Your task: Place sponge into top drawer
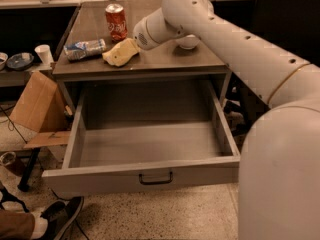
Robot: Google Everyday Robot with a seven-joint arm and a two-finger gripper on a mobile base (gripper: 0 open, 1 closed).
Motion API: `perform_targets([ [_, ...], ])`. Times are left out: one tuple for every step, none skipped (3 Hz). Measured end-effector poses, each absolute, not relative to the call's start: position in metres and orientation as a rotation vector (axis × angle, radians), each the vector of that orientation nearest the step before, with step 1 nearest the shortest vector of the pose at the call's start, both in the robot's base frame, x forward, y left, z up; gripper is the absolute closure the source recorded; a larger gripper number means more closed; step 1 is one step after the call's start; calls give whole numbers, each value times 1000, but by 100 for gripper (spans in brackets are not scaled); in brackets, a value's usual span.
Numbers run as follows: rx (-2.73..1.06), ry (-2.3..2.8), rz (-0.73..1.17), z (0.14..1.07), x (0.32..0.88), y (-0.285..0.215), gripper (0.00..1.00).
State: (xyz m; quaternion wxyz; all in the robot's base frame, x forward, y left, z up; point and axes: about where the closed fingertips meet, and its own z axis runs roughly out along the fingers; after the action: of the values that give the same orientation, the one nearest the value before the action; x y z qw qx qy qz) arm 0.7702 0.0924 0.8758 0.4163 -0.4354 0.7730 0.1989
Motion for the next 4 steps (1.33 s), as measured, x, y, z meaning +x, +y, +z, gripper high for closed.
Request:
perform_targets([
  [-1068, 1981, 487, 847, 782, 86, 0],
  [-1028, 2006, 499, 832, 786, 86, 0],
  [-964, 2007, 500, 835, 787, 91, 0],
  [-919, 1995, 508, 842, 785, 103, 0],
])
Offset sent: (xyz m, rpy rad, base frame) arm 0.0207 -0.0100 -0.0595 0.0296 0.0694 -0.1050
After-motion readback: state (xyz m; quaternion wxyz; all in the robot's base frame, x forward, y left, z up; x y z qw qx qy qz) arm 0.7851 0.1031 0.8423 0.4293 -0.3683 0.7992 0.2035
